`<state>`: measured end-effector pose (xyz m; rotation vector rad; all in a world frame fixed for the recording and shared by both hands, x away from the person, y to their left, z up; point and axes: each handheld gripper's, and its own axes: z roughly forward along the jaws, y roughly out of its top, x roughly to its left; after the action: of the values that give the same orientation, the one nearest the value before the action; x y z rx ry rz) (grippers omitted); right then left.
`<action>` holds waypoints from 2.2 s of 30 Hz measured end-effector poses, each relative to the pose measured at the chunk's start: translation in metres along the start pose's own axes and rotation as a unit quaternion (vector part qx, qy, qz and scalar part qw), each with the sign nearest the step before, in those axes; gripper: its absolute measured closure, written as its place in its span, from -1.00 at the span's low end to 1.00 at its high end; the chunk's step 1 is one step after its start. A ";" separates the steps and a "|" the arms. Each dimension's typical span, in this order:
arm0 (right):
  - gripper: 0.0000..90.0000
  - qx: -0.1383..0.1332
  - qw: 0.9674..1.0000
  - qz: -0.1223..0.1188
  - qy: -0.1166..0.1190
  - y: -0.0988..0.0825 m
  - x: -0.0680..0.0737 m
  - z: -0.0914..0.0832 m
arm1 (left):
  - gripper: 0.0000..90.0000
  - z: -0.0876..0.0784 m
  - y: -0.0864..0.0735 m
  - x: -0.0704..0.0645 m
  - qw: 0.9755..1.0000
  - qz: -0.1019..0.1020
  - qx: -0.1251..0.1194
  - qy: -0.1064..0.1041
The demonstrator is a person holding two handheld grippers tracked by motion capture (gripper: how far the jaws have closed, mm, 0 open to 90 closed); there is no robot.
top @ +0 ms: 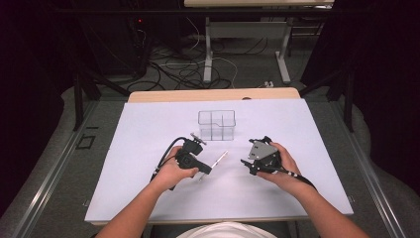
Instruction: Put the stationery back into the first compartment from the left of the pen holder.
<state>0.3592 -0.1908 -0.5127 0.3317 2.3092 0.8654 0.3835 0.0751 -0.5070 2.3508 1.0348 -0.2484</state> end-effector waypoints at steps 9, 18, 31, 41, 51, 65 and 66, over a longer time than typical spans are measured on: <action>-0.09 -0.011 0.990 -0.139 0.013 0.011 0.021 0.003 | 0.77 -0.002 -0.001 -0.001 1.000 -0.007 0.000 -0.013; 0.03 -0.034 0.964 -0.264 -0.001 0.013 0.040 0.008 | 0.77 -0.003 0.000 0.001 1.000 -0.010 0.003 -0.022; 0.24 -0.008 0.916 -0.400 -0.019 0.017 0.058 0.015 | 0.77 0.002 -0.001 -0.004 0.999 -0.024 0.013 -0.031; 0.38 -0.015 0.902 -0.431 -0.015 0.019 0.065 0.016 | 0.77 0.010 0.002 -0.009 0.998 -0.025 0.021 -0.047; 0.51 -0.015 0.898 -0.440 0.004 0.020 0.072 0.019 | 0.77 0.018 0.007 -0.020 0.997 -0.026 0.016 -0.065; 0.70 -0.005 0.893 -0.451 0.011 0.019 0.078 0.020 | 0.77 0.022 0.009 -0.026 0.996 -0.031 0.014 -0.082; 0.71 -0.003 0.892 -0.452 0.011 0.019 0.079 0.020 | 0.77 0.022 0.009 -0.026 0.996 -0.032 0.015 -0.082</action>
<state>0.3121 -0.1324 -0.5491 -0.7233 2.1091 0.3815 0.3730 0.0418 -0.5112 2.2816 1.0336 -0.4758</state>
